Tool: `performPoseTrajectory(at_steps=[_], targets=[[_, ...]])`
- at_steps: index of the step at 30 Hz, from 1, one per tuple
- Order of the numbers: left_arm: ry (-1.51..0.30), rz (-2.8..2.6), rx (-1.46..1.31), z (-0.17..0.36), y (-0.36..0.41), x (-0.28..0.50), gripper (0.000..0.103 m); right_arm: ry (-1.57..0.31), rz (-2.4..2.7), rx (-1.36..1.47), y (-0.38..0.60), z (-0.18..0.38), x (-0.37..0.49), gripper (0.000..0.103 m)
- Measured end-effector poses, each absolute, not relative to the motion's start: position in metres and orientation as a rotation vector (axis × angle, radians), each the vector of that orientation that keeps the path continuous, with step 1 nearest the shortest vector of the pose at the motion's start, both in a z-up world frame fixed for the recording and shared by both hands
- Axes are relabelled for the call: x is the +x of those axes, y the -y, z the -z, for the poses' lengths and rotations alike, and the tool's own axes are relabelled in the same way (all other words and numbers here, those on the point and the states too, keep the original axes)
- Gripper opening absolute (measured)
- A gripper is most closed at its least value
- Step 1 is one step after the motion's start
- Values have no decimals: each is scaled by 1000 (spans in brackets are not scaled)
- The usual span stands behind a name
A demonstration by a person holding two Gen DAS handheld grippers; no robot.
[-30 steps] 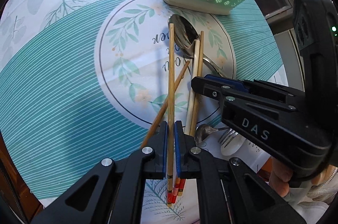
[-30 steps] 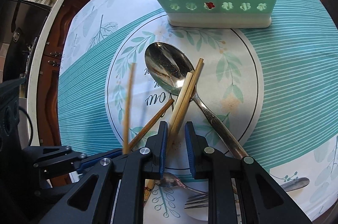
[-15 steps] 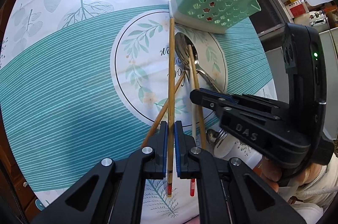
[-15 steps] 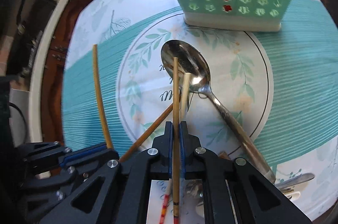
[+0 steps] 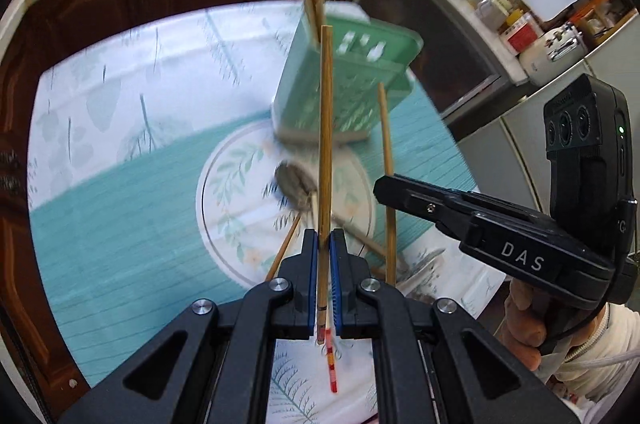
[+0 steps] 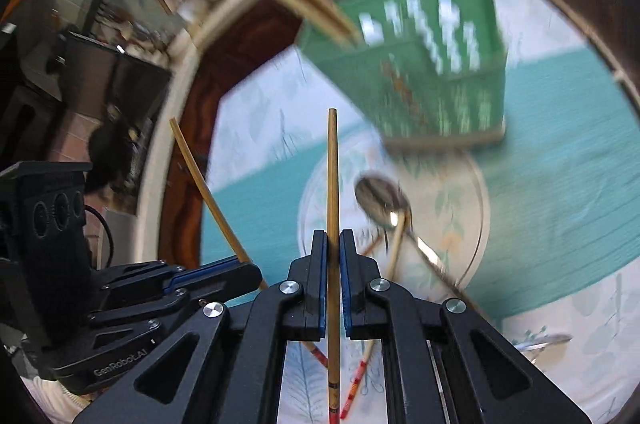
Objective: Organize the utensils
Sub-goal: 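Lift the held chopsticks with both tools up over the green holder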
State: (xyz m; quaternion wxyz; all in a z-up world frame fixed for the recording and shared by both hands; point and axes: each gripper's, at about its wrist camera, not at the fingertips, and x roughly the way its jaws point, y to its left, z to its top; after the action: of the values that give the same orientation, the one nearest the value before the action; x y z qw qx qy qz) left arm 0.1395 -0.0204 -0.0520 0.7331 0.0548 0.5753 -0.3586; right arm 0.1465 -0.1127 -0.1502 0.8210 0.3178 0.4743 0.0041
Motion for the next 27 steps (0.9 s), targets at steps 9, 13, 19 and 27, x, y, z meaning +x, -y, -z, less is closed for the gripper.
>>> performPoseTrajectory(at_steps=[9,13,19,27], targets=[[-1015,783,80,-52,45,169,4,-623,89,482,154,23,152,5],[-894,736,40,-94,55,191,4,-474,116,406,168,-24,162,5],[-808,634,-35,-105,73,227,4,-305,144,278,182,-68,182,5],[-782,566,-76,-54,86,246,4,-280,122,174,185,-40,239,5]])
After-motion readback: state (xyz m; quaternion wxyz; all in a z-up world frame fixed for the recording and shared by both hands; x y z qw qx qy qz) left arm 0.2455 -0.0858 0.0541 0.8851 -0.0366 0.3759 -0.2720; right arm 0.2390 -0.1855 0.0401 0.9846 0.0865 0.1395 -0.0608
